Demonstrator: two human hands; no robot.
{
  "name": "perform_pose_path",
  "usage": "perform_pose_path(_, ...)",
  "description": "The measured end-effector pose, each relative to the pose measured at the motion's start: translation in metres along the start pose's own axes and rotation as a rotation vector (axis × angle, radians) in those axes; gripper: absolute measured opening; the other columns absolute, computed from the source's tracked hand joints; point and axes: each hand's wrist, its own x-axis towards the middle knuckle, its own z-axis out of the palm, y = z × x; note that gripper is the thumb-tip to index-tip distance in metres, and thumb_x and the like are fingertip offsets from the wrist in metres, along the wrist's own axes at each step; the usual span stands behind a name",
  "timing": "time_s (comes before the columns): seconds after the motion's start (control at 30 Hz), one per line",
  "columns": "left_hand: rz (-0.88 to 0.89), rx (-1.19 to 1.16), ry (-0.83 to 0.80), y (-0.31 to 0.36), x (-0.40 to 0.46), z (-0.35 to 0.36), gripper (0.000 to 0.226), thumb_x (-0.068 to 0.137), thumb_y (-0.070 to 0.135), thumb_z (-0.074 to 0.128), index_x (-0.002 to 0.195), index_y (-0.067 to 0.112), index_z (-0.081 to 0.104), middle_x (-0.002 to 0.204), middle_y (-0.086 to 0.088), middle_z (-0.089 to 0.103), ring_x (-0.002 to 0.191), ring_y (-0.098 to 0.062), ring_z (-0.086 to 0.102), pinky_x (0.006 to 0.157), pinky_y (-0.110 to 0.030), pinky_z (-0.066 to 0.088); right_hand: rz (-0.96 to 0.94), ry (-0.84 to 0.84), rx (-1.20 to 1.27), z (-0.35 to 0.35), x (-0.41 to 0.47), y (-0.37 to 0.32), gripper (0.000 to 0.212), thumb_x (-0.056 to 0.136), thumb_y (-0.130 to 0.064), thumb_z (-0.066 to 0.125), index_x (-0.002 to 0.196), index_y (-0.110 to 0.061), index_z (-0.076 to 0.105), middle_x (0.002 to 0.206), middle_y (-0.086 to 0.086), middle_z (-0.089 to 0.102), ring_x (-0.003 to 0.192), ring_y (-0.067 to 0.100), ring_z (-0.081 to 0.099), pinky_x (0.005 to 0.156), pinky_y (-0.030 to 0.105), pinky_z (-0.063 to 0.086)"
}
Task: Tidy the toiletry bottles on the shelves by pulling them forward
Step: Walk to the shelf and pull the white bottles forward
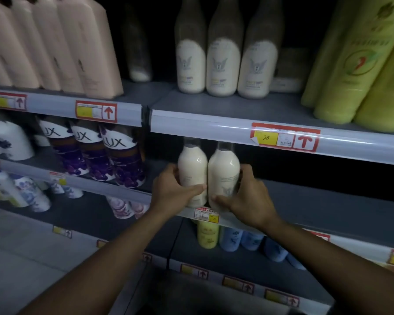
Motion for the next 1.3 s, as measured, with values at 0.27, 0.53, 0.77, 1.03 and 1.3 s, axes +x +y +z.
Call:
perform_pose_path(0.27,0.055,-0.086,0.075,-0.023,0.025,0.034,0.074,0.057,0.035,0.099,0.121,0.021,0.065,0.107,0.008,0.077,0.093,-0.004,0.075,0.08,-0.037,0.066,0.078,0.122,0.078,0.024,0.019,0.017,0.071,0.069,-0.049,0.09,0.115,-0.031,0.038,0.11,-0.001,0.07,0.105,0.028,0.07,0.083,0.048,0.059)
perform_pose_path(0.53,0.079,-0.114,0.042,-0.031,0.03,0.035,0.092,0.052,0.047,0.096,0.133,0.023,0.06,0.116,0.009,0.075,0.101,-0.003,0.074,0.087,-0.036,0.064,0.042,0.056,0.098,0.027,0.026,0.023,0.074,0.069,-0.044,0.093,0.115,-0.026,0.038,0.123,0.004,0.064,0.112,0.029,0.066,0.087,0.048,0.058)
perform_pose_path(0.77,0.095,-0.026,0.076,-0.033,0.018,0.035,0.072,0.059,0.028,0.102,0.117,0.023,0.059,0.109,0.008,0.072,0.091,0.009,0.065,0.07,-0.01,0.054,0.035,0.07,0.101,0.031,0.018,0.035,0.08,0.073,-0.04,0.092,0.133,-0.02,0.045,0.132,0.006,0.059,0.12,0.024,0.06,0.098,0.046,0.055)
perform_pose_path(1.03,0.077,-0.056,0.158,-0.042,0.03,0.042,0.075,0.061,0.026,0.101,0.128,0.02,0.069,0.108,0.002,0.076,0.094,-0.007,0.073,0.083,-0.031,0.063,0.047,0.131,0.102,0.038,0.034,0.038,0.066,0.071,-0.037,0.093,0.122,-0.021,0.055,0.122,0.001,0.07,0.109,0.02,0.068,0.092,0.043,0.058)
perform_pose_path(1.3,0.021,-0.074,0.172,-0.047,0.057,0.045,0.067,0.064,0.023,0.1,0.123,0.009,0.071,0.114,-0.006,0.078,0.093,-0.009,0.072,0.089,-0.032,0.062,0.077,0.14,0.065,0.055,0.062,0.039,0.06,0.071,-0.042,0.093,0.113,-0.012,0.061,0.117,0.009,0.071,0.11,0.027,0.067,0.091,0.048,0.058)
